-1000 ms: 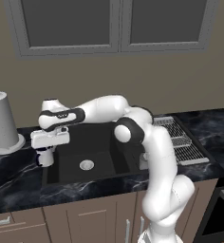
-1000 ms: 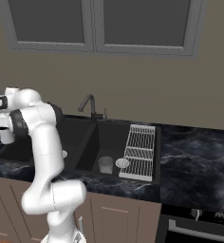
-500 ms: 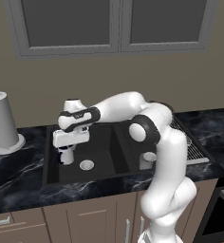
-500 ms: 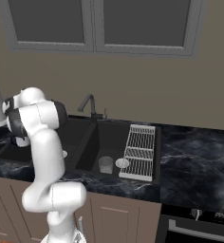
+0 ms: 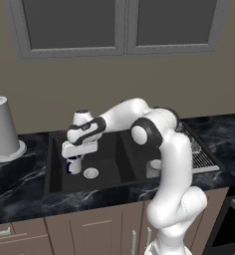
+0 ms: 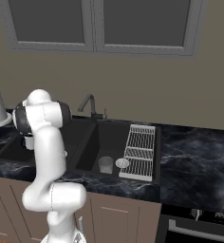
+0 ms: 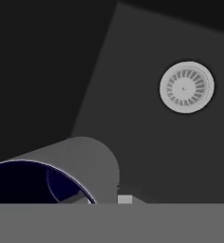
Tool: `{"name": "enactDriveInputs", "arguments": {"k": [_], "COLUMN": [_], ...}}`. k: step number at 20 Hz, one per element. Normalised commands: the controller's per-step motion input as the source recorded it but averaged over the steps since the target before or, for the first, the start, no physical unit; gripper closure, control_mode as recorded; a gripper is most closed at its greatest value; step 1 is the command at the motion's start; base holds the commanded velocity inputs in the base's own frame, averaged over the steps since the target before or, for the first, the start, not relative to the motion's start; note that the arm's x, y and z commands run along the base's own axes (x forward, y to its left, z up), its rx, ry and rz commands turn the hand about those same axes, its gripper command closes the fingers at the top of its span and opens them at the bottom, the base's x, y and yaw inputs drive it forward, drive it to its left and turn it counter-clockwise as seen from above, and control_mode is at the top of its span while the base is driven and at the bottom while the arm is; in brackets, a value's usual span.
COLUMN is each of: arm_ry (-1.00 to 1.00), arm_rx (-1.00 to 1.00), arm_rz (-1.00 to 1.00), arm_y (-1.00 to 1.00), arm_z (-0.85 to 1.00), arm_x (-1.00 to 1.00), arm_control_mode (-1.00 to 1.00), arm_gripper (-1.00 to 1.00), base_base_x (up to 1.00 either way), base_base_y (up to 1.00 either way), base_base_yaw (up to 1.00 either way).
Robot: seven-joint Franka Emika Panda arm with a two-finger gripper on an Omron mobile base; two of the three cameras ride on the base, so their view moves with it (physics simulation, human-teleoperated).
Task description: Move any existing items from the left basin to the right basin for drying. Then move the mug from the counter to the left basin of the sink for washing.
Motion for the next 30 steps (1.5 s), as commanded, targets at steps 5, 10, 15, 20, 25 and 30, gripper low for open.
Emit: {"name": "enactDriveInputs", "arguments": {"k": [5, 10, 15, 20, 25, 30], "arm_ry": [0.01, 0.03, 0.03, 0.01, 0.00, 0.00], "arm_rx": [-0.05, -0.06, -0.06, -0.06, -0.04, 0.00], "arm_rz": [0.00, 0.00, 0.00, 0.00, 0.00, 0.00], "arm_y": [0.00, 0.00, 0.00, 0.00, 0.00, 0.00], "arm_z": [-0.45, -0.56, -0.67, -0.62, -0.31, -0.05], "arm_x": [0.59, 0.55, 0.41, 0.35, 0.24, 0.01], "arm_control_mode": [-1.00, -1.00, -1.00, -1.00, -1.00, -1.00], "arm_gripper": [1.00, 1.00, 1.00, 1.00, 1.00, 1.00], "base_base_x": [0.00, 0.00, 0.00, 0.00, 0.00, 0.00], "base_base_y": [0.00, 0.00, 0.00, 0.00, 0.00, 0.00], "base_base_yaw": [0.00, 0.00, 0.00, 0.00, 0.00, 0.00]}}
